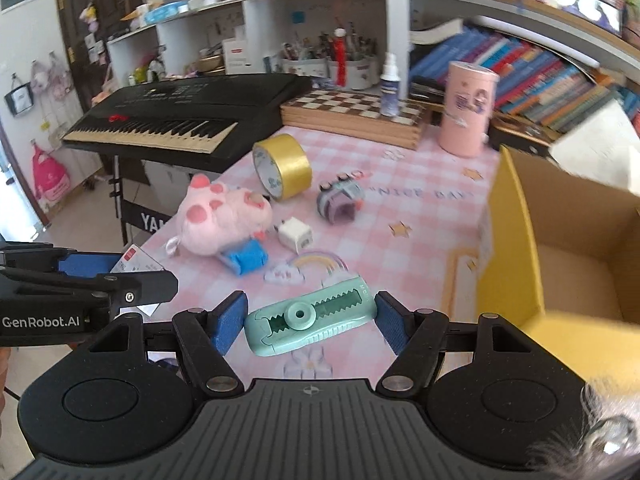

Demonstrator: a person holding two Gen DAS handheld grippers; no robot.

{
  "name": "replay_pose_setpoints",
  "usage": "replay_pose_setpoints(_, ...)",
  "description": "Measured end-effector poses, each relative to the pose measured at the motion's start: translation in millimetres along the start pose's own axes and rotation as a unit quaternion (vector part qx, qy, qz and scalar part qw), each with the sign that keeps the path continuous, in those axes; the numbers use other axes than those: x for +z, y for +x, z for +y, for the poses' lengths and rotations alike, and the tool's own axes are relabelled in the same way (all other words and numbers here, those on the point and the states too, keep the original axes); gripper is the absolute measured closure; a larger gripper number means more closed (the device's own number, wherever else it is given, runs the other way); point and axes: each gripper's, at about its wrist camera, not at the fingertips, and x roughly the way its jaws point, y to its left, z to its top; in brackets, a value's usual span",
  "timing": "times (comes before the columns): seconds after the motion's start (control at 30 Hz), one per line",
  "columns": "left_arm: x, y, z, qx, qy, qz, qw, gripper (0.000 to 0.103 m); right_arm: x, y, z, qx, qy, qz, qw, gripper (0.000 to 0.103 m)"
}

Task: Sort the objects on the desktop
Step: 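Carry the staple box and stapler with both tools over the yellow box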

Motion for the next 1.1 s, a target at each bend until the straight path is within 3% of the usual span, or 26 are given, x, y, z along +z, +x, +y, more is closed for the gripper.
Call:
replay_pose_setpoints(0.47, -55, -47, -53, -0.091, 0.070, 0.017, 0.9932, 0.048, -90, -96, -6, -0.093, 0.094, -0.001, 0.991, 0.036)
replay_pose_setpoints(0.9, -74, -54, -104, -0.150, 0.133, 0.034, 0.9791, 0.048, -139, -147, -29, -0.152, 0.171, 0.000, 0.974, 0.036)
replay_pose_setpoints(1.1, -75, -49, -129, -0.164, 0.160, 0.038, 0.9726, 0.048, -146, -154, -48, -0.165, 0.199, -0.001, 0.966, 0.036)
